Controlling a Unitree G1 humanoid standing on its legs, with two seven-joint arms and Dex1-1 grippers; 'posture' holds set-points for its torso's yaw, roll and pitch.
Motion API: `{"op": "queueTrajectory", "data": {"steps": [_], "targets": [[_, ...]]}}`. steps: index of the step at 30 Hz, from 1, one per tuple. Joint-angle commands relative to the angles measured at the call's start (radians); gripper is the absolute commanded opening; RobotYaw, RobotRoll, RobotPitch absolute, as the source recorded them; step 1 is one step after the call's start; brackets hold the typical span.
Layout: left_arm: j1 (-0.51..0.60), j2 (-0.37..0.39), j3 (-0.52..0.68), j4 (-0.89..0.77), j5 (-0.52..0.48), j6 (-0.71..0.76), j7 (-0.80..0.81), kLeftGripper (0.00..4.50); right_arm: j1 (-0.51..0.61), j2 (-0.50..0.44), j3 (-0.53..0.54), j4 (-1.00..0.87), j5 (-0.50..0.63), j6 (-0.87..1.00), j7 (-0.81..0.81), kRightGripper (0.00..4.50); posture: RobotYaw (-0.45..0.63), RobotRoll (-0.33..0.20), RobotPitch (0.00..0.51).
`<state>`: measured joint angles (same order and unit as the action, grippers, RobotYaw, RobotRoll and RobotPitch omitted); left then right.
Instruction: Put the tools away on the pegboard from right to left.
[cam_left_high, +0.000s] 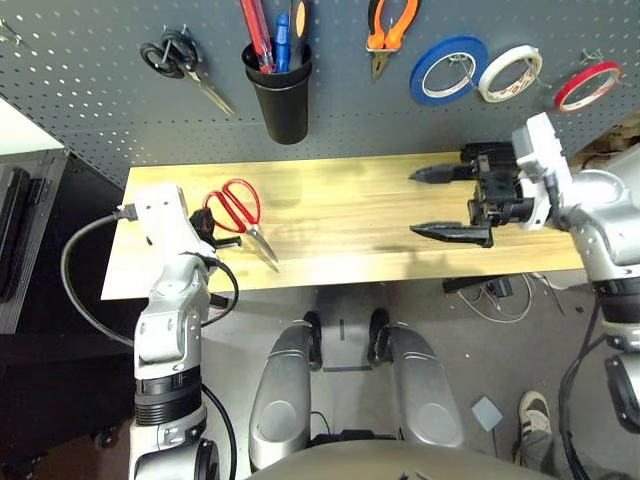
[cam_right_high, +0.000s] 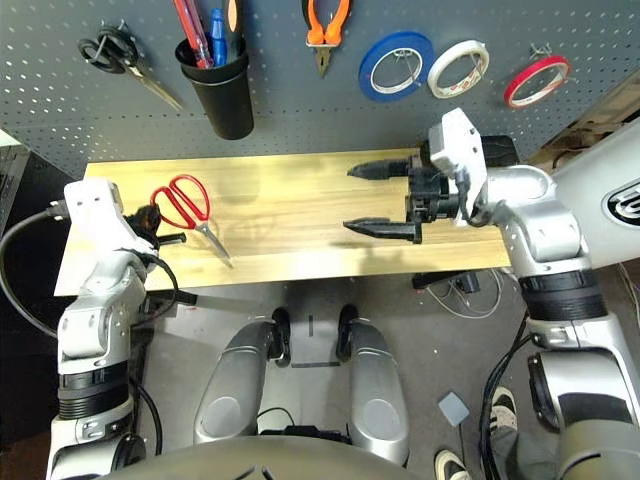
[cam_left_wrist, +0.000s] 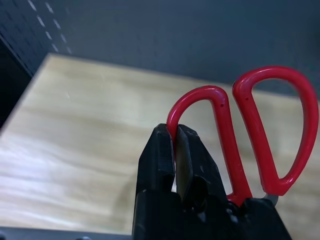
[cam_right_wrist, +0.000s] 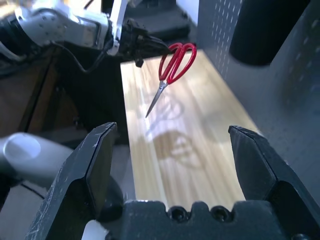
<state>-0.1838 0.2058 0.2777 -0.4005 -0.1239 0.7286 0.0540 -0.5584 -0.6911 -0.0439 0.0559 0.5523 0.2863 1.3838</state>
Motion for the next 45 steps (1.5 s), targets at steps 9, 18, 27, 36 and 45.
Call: {"op": "queueTrajectory", "data": {"steps": [9, 18, 27, 36, 45], "targets": [[-0.06, 0.065, 0.113, -0.142, -0.007, 0.021, 0.009, 0.02, -0.073, -0.029, -0.061, 0.046, 0.032, -0.002, 0.016, 4.5, 0.03, 0.0, 0.193], [-0.078, 0.085, 0.14, -0.216, -0.013, -0.109, -0.009, 0.02, -0.169, -0.017, -0.113, 0.078, 0.108, 0.048, 0.002, 4.5, 0.05, 0.0, 0.203], [-0.197, 0.123, 0.103, -0.069, -0.011, -0.173, -0.037, 0.02, -0.175, 0.001, -0.101, 0.085, 0.1, 0.058, -0.02, 4.5, 0.04, 0.0, 0.208], [-0.35, 0.145, 0.079, 0.224, -0.008, -0.277, -0.063, 0.02, -0.174, 0.017, -0.088, 0.08, 0.092, 0.062, -0.025, 4.5, 0.03, 0.0, 0.215], [-0.482, 0.134, 0.082, 0.554, -0.004, -0.376, -0.029, 0.02, -0.154, 0.028, -0.092, 0.058, 0.098, 0.068, -0.045, 4.5, 0.0, 0.0, 0.219]]}}
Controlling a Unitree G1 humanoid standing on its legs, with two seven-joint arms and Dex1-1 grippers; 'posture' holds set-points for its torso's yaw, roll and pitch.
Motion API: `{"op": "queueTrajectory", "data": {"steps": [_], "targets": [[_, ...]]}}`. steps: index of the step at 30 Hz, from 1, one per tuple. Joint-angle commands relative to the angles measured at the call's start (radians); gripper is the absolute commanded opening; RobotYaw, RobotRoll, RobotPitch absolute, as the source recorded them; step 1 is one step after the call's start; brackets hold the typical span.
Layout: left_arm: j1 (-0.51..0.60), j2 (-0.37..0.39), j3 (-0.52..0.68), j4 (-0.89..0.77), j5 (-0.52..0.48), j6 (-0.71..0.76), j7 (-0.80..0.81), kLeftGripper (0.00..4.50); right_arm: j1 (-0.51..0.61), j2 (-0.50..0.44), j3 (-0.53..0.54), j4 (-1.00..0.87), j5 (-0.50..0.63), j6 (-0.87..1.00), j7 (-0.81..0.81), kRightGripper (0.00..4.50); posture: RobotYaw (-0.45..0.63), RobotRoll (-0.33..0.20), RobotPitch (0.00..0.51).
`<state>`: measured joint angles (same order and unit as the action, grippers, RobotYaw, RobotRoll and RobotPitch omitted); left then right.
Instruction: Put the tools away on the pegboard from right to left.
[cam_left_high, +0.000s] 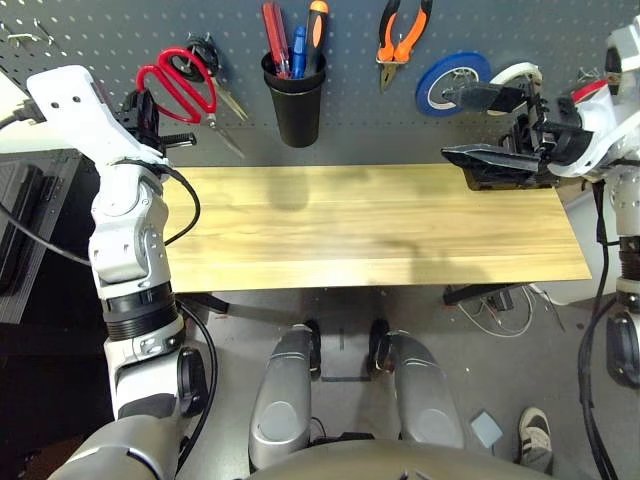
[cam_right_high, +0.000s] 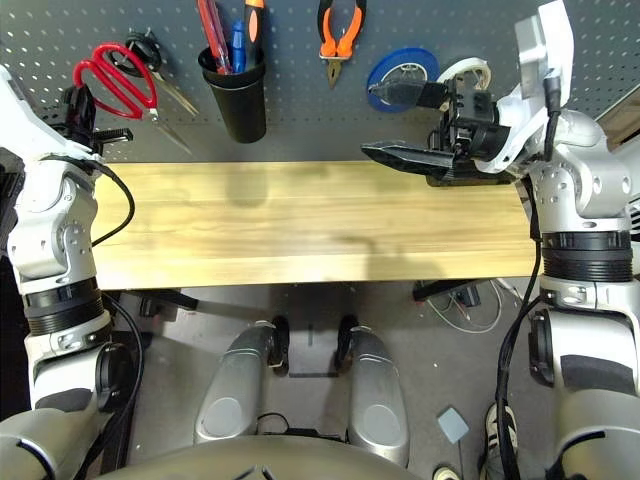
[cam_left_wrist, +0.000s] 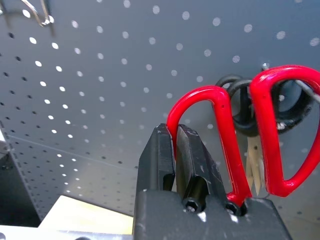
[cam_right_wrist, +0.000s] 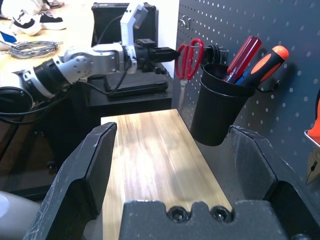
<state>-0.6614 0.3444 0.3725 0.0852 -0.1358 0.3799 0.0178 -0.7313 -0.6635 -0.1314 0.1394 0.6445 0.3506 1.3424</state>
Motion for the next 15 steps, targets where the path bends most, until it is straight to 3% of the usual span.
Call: {"op": "queueTrajectory", "data": {"steps": [1, 3, 9, 15], "targets": [[-0.013, -0.011, -0.017, 0.09, 0.005, -0.038, 0.009, 0.02, 0.02, 0.002, -0.005, -0.027, 0.005, 0.005, -0.006, 4.5, 0.0, 0.0, 0.219], [-0.029, -0.019, -0.03, 0.122, 0.006, -0.04, 0.011, 0.02, 0.027, 0.005, -0.006, -0.033, 0.005, 0.006, -0.014, 4.5, -0.01, 0.0, 0.218], [-0.004, -0.023, -0.074, 0.137, 0.018, -0.036, -0.001, 2.09, 0.061, 0.016, -0.013, -0.025, -0.025, -0.008, -0.086, 4.5, -0.02, 0.0, 0.219], [0.125, -0.026, -0.111, 0.037, 0.016, 0.023, -0.03, 4.28, 0.136, 0.053, -0.011, 0.038, -0.105, -0.076, -0.193, 4.5, -0.02, 0.0, 0.228]]}}
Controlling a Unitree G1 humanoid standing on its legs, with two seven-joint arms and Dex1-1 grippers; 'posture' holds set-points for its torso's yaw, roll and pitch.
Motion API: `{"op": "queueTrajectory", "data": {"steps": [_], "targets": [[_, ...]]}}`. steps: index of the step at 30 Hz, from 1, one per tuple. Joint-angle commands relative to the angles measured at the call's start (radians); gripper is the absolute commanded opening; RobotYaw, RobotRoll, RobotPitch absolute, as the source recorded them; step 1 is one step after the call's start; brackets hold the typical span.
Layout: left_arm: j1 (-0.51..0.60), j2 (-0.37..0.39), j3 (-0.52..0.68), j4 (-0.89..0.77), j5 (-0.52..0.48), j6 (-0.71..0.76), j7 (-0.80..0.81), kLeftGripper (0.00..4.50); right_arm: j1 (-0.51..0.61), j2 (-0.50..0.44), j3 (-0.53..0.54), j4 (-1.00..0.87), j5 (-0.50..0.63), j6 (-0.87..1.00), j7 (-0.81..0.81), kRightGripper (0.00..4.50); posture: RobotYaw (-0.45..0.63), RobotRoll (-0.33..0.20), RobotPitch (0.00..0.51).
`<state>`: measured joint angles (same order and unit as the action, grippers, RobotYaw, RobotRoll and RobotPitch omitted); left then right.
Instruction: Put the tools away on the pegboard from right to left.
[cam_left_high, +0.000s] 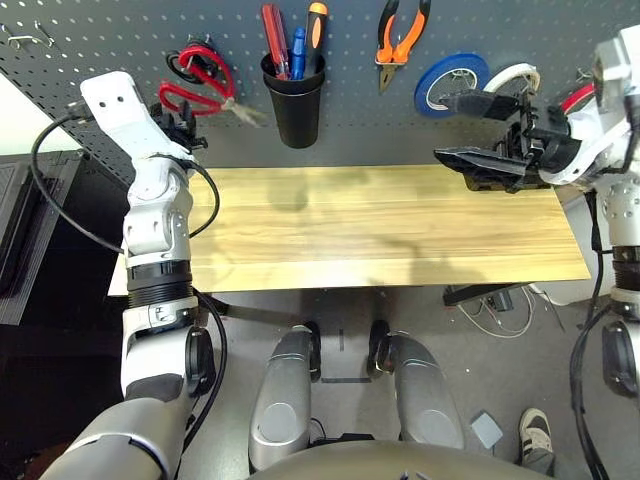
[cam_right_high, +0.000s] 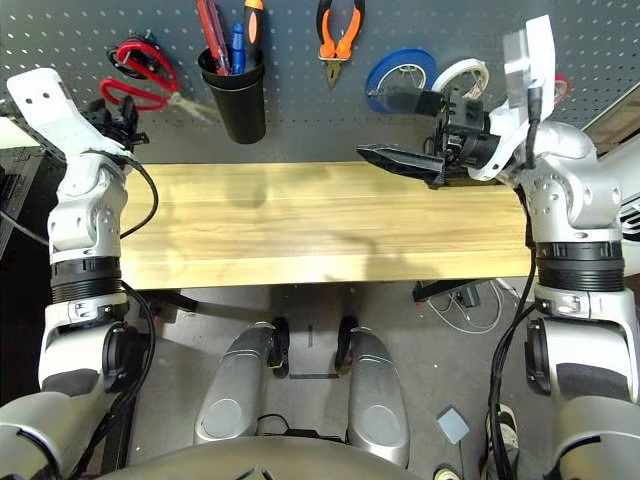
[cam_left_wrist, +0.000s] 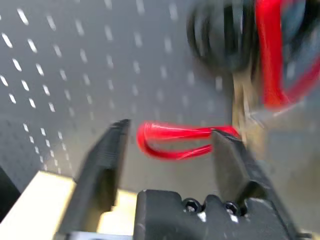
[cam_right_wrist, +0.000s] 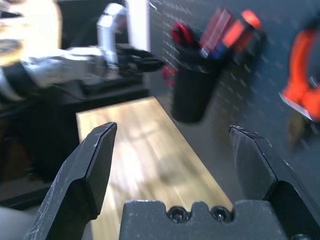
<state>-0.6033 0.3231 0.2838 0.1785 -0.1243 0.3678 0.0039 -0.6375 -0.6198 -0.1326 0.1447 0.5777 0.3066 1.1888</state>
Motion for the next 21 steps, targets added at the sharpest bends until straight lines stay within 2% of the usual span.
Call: {"op": "queueTrajectory", "data": {"steps": [1, 6, 9, 14, 21], "targets": [[0.09, -0.005, -0.024, -0.077, -0.002, 0.049, -0.025, 4.45, 0.053, 0.021, -0.011, 0.043, -0.05, -0.061, -0.051, 4.5, -0.02, 0.0, 0.228], [0.195, -0.004, -0.041, -0.137, -0.005, 0.074, -0.061, 4.45, 0.085, 0.07, 0.0, 0.149, -0.138, -0.182, -0.13, 4.5, -0.02, 0.0, 0.223], [0.26, -0.012, -0.038, -0.137, -0.006, 0.023, -0.085, 4.45, 0.099, 0.121, -0.008, 0.238, -0.199, -0.271, -0.228, 4.5, -0.02, 0.0, 0.222], [0.321, -0.037, -0.049, -0.075, 0.002, -0.089, -0.114, 4.45, 0.106, 0.194, -0.019, 0.393, -0.279, -0.43, -0.373, 4.5, -0.02, 0.0, 0.217], [0.344, -0.071, -0.071, 0.098, 0.017, -0.35, -0.153, 4.45, 0.06, 0.27, -0.039, 0.636, -0.379, -0.627, -0.645, 4.5, -0.03, 0.0, 0.216]]}}
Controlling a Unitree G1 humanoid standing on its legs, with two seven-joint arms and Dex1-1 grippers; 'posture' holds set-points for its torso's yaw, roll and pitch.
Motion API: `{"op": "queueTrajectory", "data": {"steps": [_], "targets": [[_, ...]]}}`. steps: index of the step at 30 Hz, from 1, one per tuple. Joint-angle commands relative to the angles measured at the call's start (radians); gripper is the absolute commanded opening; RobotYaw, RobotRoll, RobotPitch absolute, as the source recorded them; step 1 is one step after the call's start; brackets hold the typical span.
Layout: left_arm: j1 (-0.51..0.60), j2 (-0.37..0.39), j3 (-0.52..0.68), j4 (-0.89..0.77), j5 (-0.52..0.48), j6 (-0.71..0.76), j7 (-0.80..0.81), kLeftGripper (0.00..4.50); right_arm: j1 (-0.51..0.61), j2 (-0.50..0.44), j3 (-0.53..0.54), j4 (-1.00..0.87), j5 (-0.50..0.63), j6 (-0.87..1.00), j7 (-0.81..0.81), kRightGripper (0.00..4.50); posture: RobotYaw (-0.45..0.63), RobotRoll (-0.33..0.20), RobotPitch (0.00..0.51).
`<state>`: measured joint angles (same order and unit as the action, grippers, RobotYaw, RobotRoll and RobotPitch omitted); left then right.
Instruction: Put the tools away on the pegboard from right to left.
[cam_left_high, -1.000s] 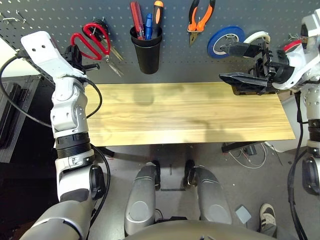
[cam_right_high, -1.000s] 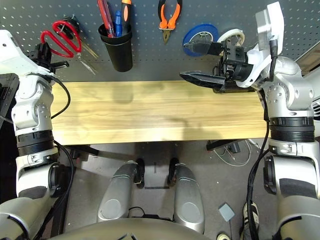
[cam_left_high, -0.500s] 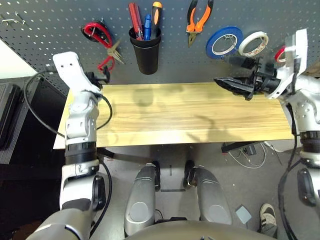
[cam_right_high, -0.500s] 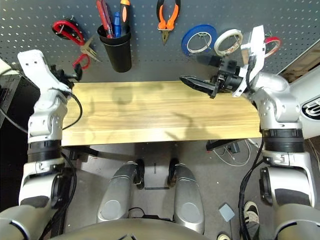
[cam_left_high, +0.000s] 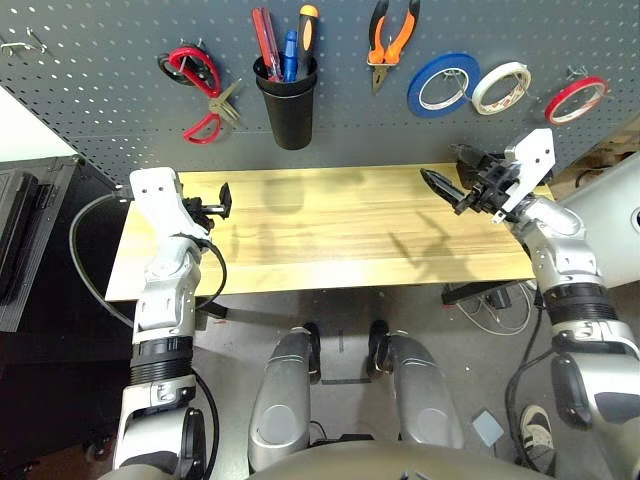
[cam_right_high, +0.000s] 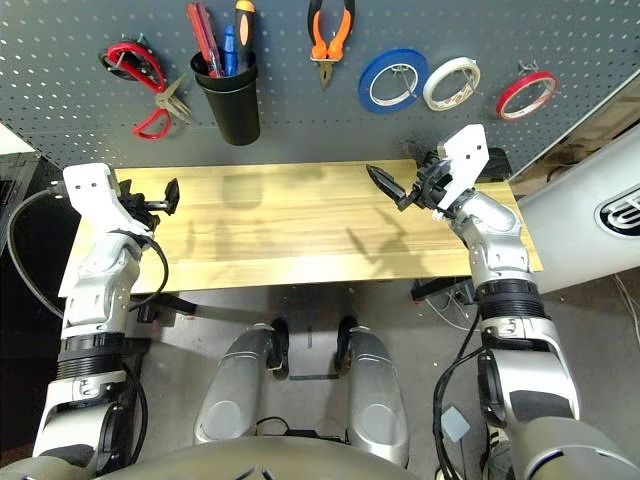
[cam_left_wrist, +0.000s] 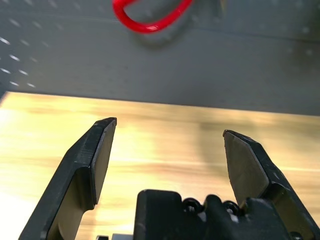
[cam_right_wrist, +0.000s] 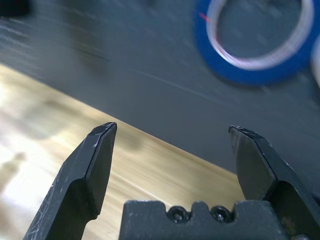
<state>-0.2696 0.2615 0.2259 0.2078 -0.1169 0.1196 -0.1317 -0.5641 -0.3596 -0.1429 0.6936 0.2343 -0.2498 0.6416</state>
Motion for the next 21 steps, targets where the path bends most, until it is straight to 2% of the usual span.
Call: {"op": "queueTrajectory", "data": {"steps": [1, 11, 21], "targets": [[0.005, -0.013, -0.016, 0.094, 0.016, -0.133, -0.015, 4.45, -0.023, 0.013, -0.03, 0.119, -0.047, -0.093, -0.129, 4.5, -0.03, 0.0, 0.216], [-0.052, 0.002, 0.0, 0.316, 0.037, -0.407, 0.02, 4.45, -0.115, 0.021, -0.078, 0.32, -0.082, -0.232, -0.375, 4.5, -0.03, 0.0, 0.212], [-0.091, 0.011, 0.009, 0.421, 0.043, -0.513, 0.067, 4.45, -0.091, 0.027, -0.086, 0.369, -0.081, -0.287, -0.418, 4.5, -0.04, 0.0, 0.209]]}}
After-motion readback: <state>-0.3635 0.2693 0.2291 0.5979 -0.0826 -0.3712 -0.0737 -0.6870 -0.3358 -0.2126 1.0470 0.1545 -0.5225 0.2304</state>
